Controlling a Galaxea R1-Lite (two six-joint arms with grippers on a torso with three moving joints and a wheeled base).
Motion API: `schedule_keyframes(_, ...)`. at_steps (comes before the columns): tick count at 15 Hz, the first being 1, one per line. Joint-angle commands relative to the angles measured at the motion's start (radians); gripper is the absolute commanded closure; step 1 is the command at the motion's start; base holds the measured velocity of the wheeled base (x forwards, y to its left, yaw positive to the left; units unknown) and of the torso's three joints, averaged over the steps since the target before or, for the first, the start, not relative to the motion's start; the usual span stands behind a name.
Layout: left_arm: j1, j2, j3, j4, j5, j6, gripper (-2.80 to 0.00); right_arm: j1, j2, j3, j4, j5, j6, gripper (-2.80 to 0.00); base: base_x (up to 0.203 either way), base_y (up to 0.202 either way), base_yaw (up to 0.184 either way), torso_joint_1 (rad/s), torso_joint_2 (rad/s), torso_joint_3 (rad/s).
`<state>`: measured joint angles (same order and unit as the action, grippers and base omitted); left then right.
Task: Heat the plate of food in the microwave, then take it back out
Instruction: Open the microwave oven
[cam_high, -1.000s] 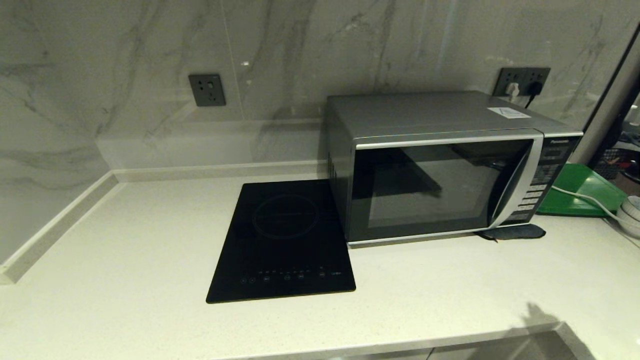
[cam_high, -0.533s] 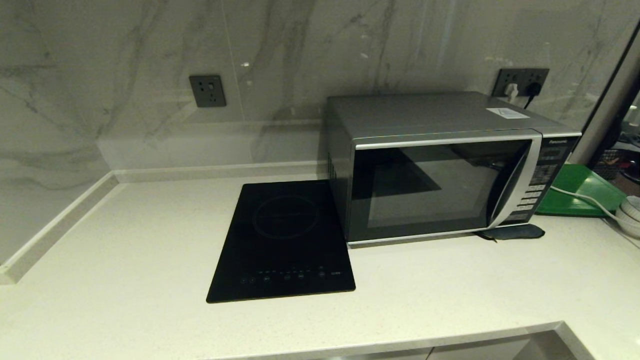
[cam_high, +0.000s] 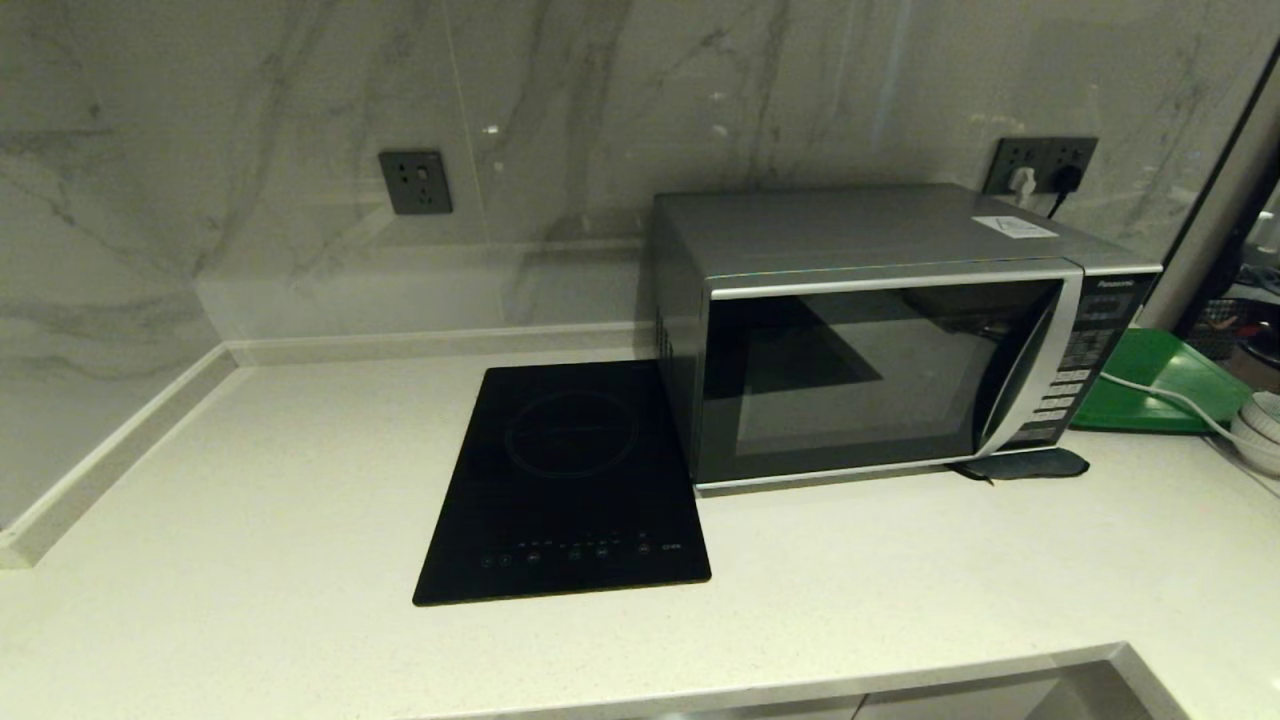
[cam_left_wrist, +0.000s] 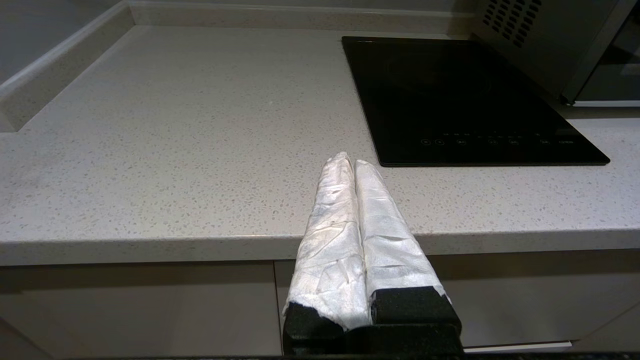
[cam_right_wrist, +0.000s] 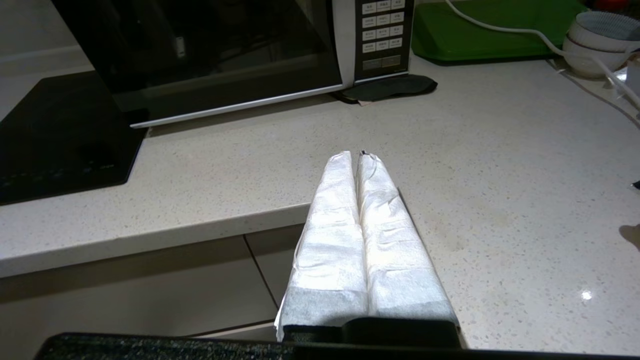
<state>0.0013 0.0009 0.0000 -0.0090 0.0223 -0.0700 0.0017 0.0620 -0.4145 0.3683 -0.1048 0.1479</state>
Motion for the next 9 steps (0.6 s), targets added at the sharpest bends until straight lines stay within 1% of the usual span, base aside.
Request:
schedule_keyframes(1, 0.0, 0.001, 0.0, 0.0, 0.001, -0.001, 0.0, 0.0, -0.06, 0.064, -0.002, 0.016, -0.012, 0.0, 0.0, 0.0, 0.0, 0.0, 0.0, 0.0)
schedule_keyframes(3, 0.0, 0.001, 0.0, 0.0, 0.001, -0.001, 0.0, 0.0, -0.061, 0.123, -0.029, 0.024, -0.016, 0.0, 0.0, 0.0, 0.0, 0.0, 0.0, 0.0)
schedule_keyframes(5, 0.0, 0.001, 0.0, 0.0, 0.001, -0.001, 0.0, 0.0, -0.062, 0.217, -0.118, 0.027, -0.024, 0.0, 0.0, 0.0, 0.0, 0.0, 0.0, 0.0)
schedule_keyframes(7, 0.0, 0.001, 0.0, 0.0, 0.001, -0.001, 0.0, 0.0, -0.062, 0.331, -0.237, 0.027, -0.043, 0.0, 0.0, 0.0, 0.0, 0.0, 0.0, 0.0)
schedule_keyframes(8, 0.0, 0.001, 0.0, 0.0, 0.001, -0.001, 0.0, 0.0, -0.062, 0.366, -0.303, 0.03, -0.045, 0.0, 0.0, 0.0, 0.0, 0.0, 0.0, 0.0)
schedule_keyframes(9, 0.0, 0.001, 0.0, 0.0, 0.001, -0.001, 0.0, 0.0, -0.061, 0.376, -0.32, 0.038, -0.045, 0.0, 0.0, 0.0, 0.0, 0.0, 0.0, 0.0)
